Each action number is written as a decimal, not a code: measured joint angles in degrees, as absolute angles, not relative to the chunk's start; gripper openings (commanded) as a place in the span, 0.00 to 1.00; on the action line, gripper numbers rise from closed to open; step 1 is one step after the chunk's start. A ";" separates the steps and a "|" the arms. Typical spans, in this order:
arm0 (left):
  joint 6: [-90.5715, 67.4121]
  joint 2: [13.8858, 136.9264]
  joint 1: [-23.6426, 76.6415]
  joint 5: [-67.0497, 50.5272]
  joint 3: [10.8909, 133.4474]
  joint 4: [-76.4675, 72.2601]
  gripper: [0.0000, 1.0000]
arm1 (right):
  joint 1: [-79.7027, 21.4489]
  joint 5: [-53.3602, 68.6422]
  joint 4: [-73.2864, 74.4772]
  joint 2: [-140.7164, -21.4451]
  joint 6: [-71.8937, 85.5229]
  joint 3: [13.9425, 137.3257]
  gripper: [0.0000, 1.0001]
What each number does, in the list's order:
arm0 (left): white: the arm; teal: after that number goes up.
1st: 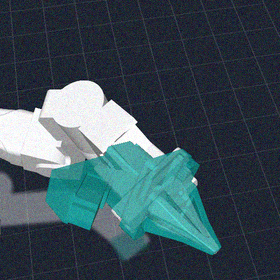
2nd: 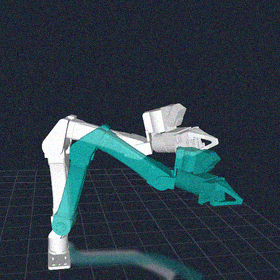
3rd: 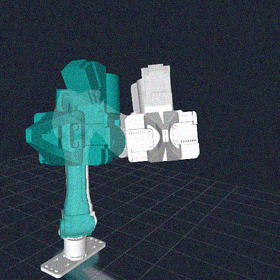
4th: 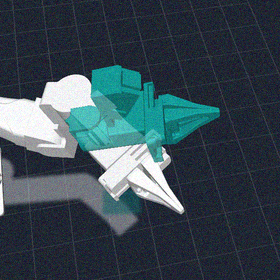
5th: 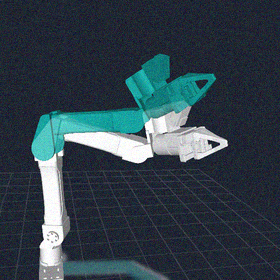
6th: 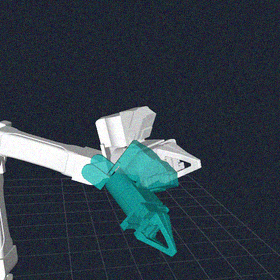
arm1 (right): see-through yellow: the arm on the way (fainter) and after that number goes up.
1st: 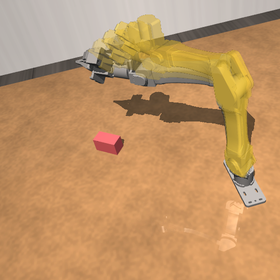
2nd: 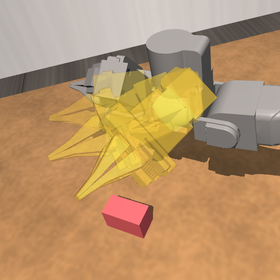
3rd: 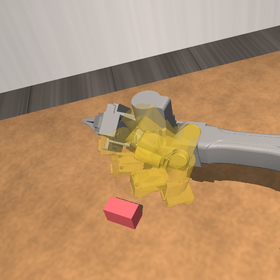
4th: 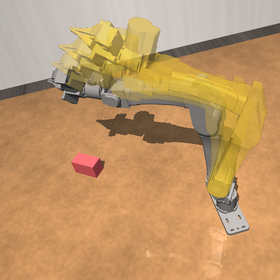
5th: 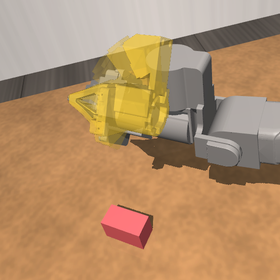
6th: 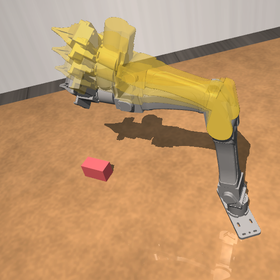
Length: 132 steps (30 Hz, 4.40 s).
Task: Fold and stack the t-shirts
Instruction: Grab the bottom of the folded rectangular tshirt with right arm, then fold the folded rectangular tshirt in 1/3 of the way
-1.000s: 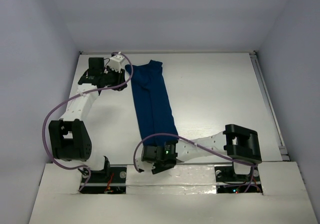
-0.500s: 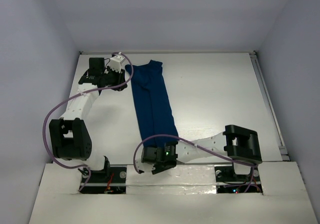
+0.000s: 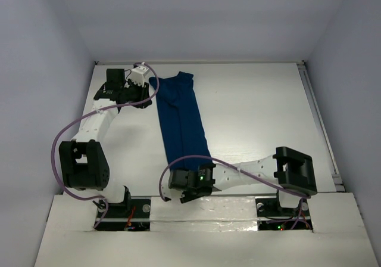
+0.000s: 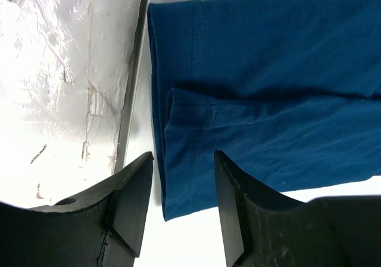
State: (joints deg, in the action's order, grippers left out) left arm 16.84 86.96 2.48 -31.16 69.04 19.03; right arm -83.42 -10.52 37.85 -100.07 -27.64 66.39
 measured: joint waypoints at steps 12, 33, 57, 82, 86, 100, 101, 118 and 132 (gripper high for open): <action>16.88 86.96 2.48 -31.31 69.04 19.03 0.20 | -82.85 -9.43 38.04 -102.35 -28.10 66.83 0.55; 17.08 89.23 2.48 -32.58 69.04 18.57 0.19 | -81.71 -7.64 37.93 -107.37 -29.74 70.28 0.21; 17.08 89.23 2.48 -34.28 69.04 18.63 0.17 | -81.38 -6.37 44.64 -92.92 -29.85 70.89 0.00; 17.12 89.12 2.48 -34.79 69.04 18.61 0.16 | -62.92 -11.70 44.12 -108.29 -39.11 95.35 0.00; 17.23 89.08 2.39 -34.96 69.04 18.57 0.16 | -61.32 -11.79 43.64 -112.66 -39.70 98.43 0.00; 17.56 88.58 0.23 -35.57 68.82 17.39 0.14 | -55.22 -12.80 43.24 -123.74 -41.50 111.33 0.00; 17.58 88.58 0.10 -35.62 68.79 17.32 0.14 | -54.98 -12.91 43.22 -124.11 -41.60 112.25 0.00; 18.02 88.58 -0.86 -37.23 68.12 16.51 0.14 | -54.06 -13.78 43.16 -131.76 -42.26 119.63 0.09; 18.13 88.53 -0.86 -38.09 67.09 16.21 0.12 | -53.91 -21.21 38.33 -133.34 -41.06 119.90 0.35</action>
State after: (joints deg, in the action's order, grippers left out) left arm 18.13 88.53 -0.86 -38.09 67.09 16.21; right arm -53.91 -21.21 38.33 -133.34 -41.06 119.90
